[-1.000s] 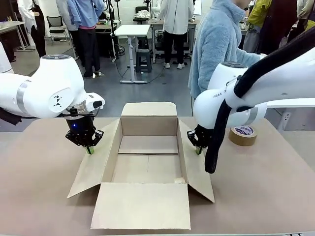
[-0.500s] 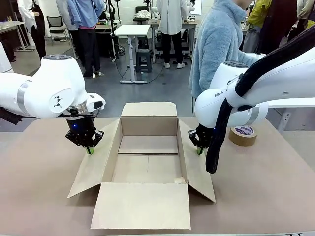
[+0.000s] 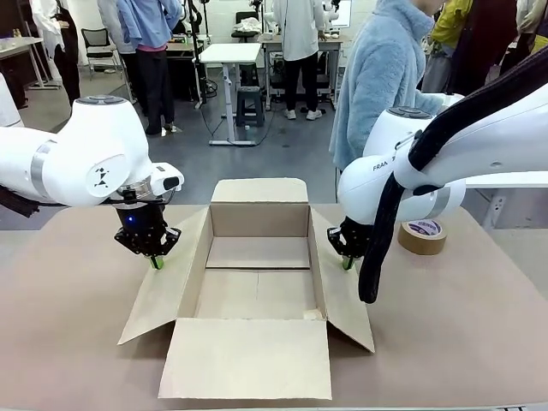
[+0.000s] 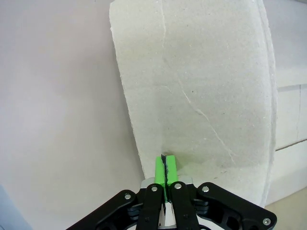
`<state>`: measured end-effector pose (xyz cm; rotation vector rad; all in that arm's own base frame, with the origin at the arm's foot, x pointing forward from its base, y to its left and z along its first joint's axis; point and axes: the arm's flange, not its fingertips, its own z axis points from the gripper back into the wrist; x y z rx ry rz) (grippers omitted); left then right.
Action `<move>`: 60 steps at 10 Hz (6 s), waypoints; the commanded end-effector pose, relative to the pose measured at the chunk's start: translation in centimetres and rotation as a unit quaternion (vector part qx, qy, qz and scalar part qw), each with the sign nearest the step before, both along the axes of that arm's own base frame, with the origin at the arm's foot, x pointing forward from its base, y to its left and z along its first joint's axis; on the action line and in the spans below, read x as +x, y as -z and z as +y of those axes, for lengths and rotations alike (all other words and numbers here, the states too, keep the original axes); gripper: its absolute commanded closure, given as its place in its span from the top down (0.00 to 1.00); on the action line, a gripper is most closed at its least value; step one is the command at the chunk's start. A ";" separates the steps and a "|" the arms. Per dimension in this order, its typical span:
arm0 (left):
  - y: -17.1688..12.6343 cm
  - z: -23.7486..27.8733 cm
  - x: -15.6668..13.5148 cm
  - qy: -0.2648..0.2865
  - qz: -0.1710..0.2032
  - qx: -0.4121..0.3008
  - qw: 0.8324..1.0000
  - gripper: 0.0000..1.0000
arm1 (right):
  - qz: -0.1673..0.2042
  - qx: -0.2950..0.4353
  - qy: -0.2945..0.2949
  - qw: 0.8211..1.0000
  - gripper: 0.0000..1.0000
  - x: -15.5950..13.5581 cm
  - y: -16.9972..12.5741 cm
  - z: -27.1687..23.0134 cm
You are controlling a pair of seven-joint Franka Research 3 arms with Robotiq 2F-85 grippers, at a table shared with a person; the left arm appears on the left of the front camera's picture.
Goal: Wrap the clocks to prevent damage.
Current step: Once the human has placed the objects inside and stepped back, release both hands from the side flaps of the Package Box.
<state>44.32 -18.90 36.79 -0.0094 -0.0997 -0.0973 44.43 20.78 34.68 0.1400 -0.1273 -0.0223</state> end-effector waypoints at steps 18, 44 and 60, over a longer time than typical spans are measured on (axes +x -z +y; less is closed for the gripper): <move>0.0 -0.2 -0.1 -0.004 -0.002 0.012 1.000 0.00 | 0.001 -0.009 0.009 1.000 0.01 -0.1 0.3 0.4; 0.0 -0.2 -0.1 -0.004 -0.002 0.012 1.000 0.00 | 0.001 -0.009 0.009 1.000 0.01 -0.1 0.3 0.4; 0.0 -0.2 -0.1 -0.004 -0.002 0.012 1.000 0.00 | 0.001 -0.009 0.009 1.000 0.01 -0.1 0.3 0.4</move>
